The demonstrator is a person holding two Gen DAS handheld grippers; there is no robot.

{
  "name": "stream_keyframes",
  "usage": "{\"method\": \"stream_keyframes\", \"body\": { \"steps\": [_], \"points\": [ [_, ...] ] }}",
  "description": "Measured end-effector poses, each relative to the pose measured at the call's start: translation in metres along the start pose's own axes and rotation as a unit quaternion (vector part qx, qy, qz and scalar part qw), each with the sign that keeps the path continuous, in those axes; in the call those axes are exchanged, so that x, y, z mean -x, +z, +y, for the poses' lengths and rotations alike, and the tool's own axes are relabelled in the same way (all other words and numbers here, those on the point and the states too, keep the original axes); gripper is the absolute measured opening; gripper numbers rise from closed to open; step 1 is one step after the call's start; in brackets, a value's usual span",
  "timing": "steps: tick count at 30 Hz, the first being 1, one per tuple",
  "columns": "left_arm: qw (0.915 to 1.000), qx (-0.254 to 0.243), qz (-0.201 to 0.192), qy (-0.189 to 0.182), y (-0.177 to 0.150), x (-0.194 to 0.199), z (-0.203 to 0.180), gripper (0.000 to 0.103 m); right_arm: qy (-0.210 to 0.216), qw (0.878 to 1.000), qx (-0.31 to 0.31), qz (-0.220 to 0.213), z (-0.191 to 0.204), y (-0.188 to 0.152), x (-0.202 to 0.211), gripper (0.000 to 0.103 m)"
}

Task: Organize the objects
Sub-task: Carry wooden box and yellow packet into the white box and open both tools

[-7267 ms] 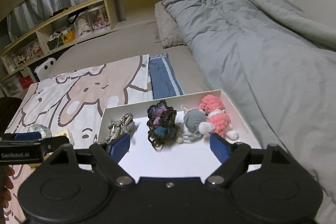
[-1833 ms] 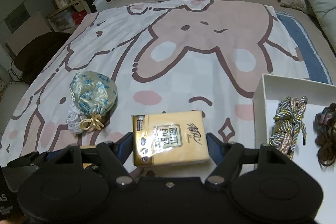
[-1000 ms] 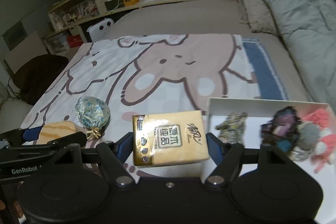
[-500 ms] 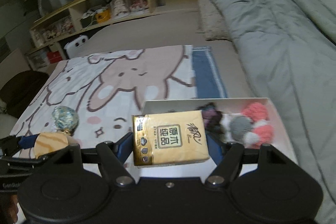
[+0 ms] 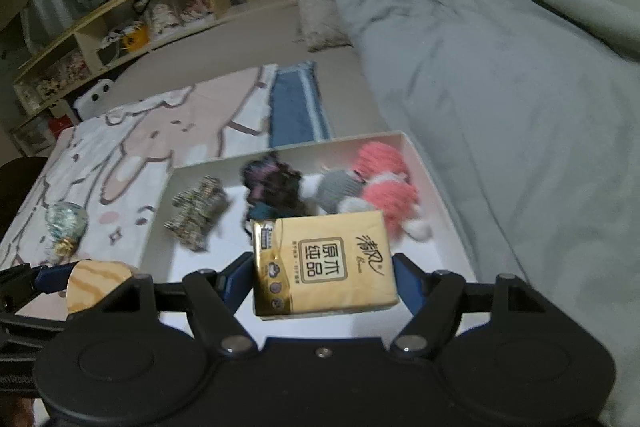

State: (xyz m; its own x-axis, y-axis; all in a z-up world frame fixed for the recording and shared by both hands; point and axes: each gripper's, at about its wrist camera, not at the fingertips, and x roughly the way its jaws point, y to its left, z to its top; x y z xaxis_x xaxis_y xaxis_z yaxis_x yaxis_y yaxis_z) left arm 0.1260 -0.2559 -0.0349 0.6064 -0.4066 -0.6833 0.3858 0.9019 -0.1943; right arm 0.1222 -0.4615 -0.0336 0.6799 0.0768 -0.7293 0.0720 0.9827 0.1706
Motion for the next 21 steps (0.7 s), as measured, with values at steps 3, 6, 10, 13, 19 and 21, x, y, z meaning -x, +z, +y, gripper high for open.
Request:
{"method": "stream_keyframes", "body": {
  "steps": [3, 6, 10, 13, 19, 21],
  "points": [
    [0.9995, 0.021, 0.021, -0.010, -0.004, -0.018, -0.006, 0.092, 0.005, 1.000, -0.011, 0.006, -0.016, -0.006, -0.006, 0.074],
    [0.9986, 0.034, 0.039, -0.012, -0.009, -0.035, -0.010, 0.092, 0.003, 1.000, -0.019, 0.014, -0.027, -0.013, -0.014, 0.074],
    [0.9977, 0.031, 0.060, -0.010, -0.017, -0.054, -0.020, 0.092, 0.000, 0.999, -0.019, 0.031, -0.038, -0.020, -0.029, 0.074],
    [0.9962, 0.040, 0.076, -0.011, -0.021, -0.067, -0.023, 0.092, -0.004, 0.999, -0.021, 0.043, -0.043, -0.025, -0.039, 0.074],
    [0.9941, 0.053, 0.093, -0.013, -0.025, -0.084, -0.030, 0.092, -0.010, 0.998, -0.031, 0.054, -0.058, -0.030, -0.048, 0.074],
    [0.9938, 0.056, 0.095, -0.014, -0.024, -0.087, -0.032, 0.092, -0.013, 0.998, -0.032, 0.056, -0.061, -0.030, -0.050, 0.074]
  ]
}}
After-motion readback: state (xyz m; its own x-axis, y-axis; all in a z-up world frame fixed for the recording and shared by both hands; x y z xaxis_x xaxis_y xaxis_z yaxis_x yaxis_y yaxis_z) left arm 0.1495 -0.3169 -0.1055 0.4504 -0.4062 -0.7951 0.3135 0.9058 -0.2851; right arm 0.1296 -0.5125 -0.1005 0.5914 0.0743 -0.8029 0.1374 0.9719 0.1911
